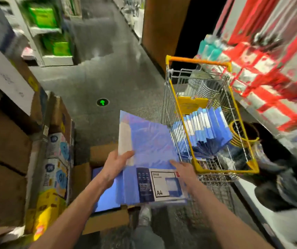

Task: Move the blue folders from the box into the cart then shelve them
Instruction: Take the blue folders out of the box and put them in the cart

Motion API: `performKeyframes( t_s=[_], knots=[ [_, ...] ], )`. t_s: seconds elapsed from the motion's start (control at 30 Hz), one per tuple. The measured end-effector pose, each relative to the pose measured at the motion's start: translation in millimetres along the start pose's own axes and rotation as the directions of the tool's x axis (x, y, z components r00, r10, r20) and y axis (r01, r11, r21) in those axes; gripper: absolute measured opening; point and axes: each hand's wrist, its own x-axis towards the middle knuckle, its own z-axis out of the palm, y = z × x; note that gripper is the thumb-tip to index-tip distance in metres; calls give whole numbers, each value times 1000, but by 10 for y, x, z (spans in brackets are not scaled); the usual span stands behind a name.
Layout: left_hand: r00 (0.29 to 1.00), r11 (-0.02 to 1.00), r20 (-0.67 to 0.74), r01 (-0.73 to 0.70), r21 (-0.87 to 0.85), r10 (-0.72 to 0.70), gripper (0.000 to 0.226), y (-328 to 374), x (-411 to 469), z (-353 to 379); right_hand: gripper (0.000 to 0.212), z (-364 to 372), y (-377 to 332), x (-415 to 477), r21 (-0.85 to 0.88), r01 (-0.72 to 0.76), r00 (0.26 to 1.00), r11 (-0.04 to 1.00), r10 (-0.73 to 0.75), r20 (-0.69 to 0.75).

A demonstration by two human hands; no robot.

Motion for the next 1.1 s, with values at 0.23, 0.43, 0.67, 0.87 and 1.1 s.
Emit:
performKeyframes(
  t_s=[0.23,0.43,0.67,0.87,1.1],
  knots=[
    [988,998,136,-67,-16,69,21,360,-183,894,25,-890,-125,-238,105,-11,996,994,20,-90],
    [973,992,214,-105,64,89,19,549,-162,1786,23,-1661,101,98,203,12,972,979,37,-234],
    [986,955,127,-139,262,109,23,696,297,3009,42,-2580,166,734,101,-54,970,993,76,-231],
    [968,881,74,-248,402,238,31,929,685,4083,40,-3264,106,1342,15,-36,973,999,38,-229],
    [971,830,21,-215,515,239,17,1059,1179,4770,19,-3726,-139,1802,-33,-50,997,998,48,-60]
  ],
)
